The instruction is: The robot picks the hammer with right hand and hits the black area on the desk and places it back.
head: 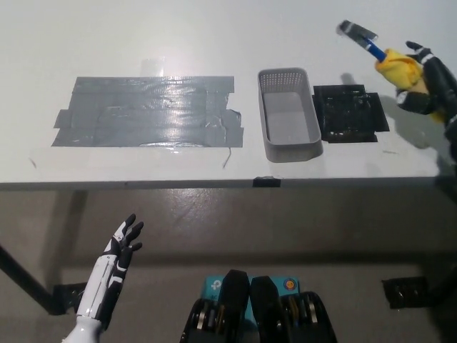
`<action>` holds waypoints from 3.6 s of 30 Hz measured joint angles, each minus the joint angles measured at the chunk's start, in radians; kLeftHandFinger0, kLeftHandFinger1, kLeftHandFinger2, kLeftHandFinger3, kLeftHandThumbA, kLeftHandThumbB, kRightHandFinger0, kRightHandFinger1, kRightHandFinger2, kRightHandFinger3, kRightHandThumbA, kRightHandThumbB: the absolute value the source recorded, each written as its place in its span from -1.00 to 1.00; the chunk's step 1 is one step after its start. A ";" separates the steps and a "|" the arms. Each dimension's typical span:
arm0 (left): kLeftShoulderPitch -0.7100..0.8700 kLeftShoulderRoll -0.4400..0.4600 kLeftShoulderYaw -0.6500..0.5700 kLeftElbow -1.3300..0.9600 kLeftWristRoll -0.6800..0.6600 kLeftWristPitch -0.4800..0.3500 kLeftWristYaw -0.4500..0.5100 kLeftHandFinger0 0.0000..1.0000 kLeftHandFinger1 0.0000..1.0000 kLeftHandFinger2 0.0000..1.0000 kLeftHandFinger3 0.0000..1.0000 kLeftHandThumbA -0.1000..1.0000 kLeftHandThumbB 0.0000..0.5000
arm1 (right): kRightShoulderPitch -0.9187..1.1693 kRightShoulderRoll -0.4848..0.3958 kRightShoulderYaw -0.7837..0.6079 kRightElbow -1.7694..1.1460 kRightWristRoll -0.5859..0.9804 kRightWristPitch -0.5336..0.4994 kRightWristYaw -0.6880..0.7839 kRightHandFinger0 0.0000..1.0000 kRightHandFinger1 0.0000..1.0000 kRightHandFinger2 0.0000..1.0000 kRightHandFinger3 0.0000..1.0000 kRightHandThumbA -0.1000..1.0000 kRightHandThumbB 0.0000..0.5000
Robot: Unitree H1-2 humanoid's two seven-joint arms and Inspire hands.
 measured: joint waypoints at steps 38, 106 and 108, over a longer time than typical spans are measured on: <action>-0.028 0.037 -0.014 0.002 0.049 -0.001 0.000 0.59 0.64 0.53 0.85 1.00 -1.00 | -0.246 -0.257 0.174 -0.161 0.116 0.258 0.805 -0.74 0.14 0.71 0.92 -1.00 -0.59; -0.031 0.038 -0.017 0.002 0.065 -0.005 -0.001 1.00 1.00 1.00 1.00 1.00 -0.42 | 0.007 -0.170 0.345 -0.146 -0.029 0.077 0.493 -0.49 0.57 1.00 0.98 -1.00 -0.40; -0.031 0.038 -0.017 0.002 0.063 -0.005 -0.001 1.00 1.00 1.00 1.00 1.00 -0.45 | -0.004 -0.170 0.372 -0.128 -0.051 0.050 0.470 -0.62 0.28 0.78 0.75 -1.00 -0.44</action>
